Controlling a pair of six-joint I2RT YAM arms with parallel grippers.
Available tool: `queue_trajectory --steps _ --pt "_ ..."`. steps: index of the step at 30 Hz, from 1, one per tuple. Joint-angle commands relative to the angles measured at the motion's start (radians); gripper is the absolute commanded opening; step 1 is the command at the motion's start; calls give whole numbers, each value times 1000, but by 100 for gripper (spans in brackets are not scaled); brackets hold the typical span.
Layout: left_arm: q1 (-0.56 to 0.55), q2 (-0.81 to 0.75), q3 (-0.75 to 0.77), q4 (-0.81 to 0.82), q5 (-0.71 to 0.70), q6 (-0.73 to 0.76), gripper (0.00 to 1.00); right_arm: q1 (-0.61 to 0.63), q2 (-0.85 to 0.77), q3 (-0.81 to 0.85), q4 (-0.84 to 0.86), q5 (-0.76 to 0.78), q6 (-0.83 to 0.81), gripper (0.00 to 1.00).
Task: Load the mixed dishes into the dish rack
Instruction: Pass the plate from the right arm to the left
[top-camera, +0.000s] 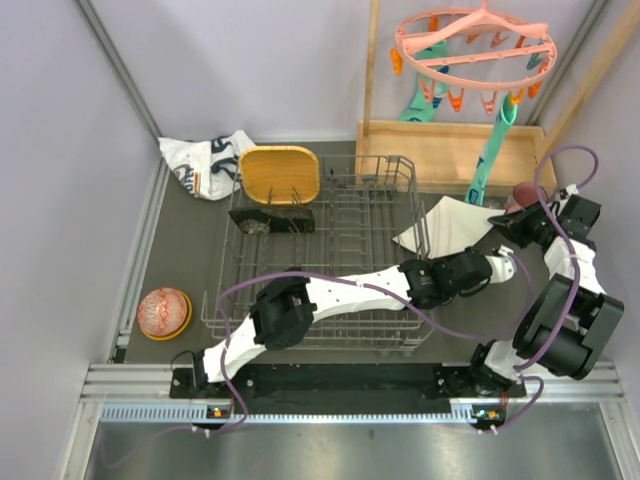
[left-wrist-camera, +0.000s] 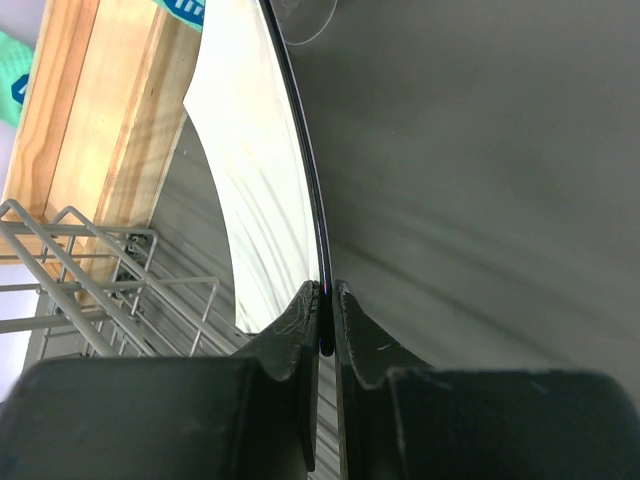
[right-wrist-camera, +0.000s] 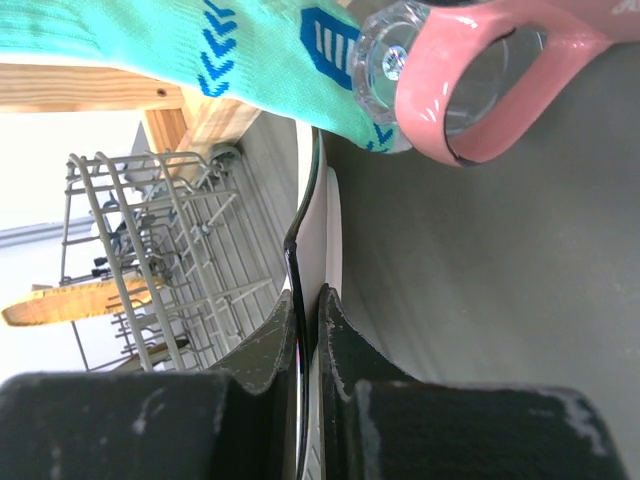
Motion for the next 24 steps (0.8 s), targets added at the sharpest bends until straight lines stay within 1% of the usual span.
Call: queue_trajectory --steps 1,6,8,10,13,14,17,19,20,24 --pt "5 0 -11 39 49 -13 0 -6 -21 93 55 -125 63 0" --pt "5 6 -4 29 54 -15 0 -6 -5 93 41 -128 53 0" --pt "5 7 -4 27 51 -15 0 -6 1 93 42 -130 57 5" --pt "5 6 -5 27 47 -13 0 -6 7 95 42 -135 57 7" --pt "5 6 -7 26 47 -15 0 -6 8 93 41 -135 59 13" --pt "7 7 -7 24 46 -13 0 -6 13 93 42 -135 59 19" --pt "5 9 -8 26 46 -15 0 -6 21 95 35 -138 59 28" --pt "5 15 1 23 47 -20 0 -6 27 98 30 -142 54 31" --pt "5 18 7 15 43 -20 0 -6 30 99 20 -142 53 34" --pt "5 35 39 -8 24 -21 0 -6 63 112 12 -156 59 43"
